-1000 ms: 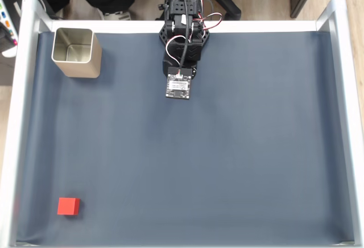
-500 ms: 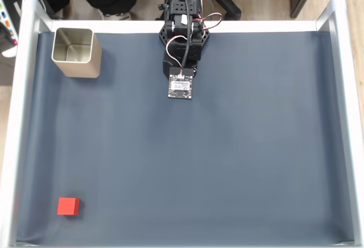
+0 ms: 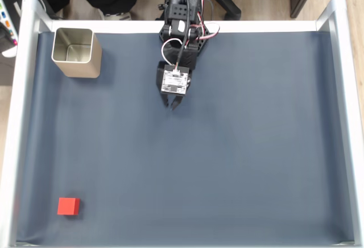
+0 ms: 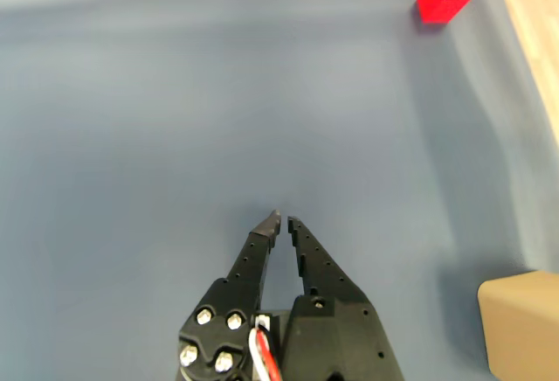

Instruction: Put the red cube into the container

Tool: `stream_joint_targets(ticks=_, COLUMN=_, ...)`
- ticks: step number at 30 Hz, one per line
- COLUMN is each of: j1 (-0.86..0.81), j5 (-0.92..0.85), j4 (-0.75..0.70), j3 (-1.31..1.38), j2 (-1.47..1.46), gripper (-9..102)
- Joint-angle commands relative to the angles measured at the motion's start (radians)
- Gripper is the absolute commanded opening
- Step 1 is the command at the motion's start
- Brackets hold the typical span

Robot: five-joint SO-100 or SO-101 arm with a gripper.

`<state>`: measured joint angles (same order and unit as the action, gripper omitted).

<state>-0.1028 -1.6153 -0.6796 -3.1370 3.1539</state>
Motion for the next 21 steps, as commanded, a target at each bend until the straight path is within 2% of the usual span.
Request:
stream_joint_targets(ticks=1, j1=-0.049, j5=-0.032, j4=0.202, j3=0.018, j2=-0.074, gripper=0)
stream_joint_targets(ticks=8, j1=-0.155, j5=-0.063, j4=0.210, j3=0.235, j2=-0.314, gripper=0)
stream_joint_targets(ticks=21, j1=-0.337, j5=-0.075, j4=-0.055, j3=0.934, j2=-0.836, gripper=0)
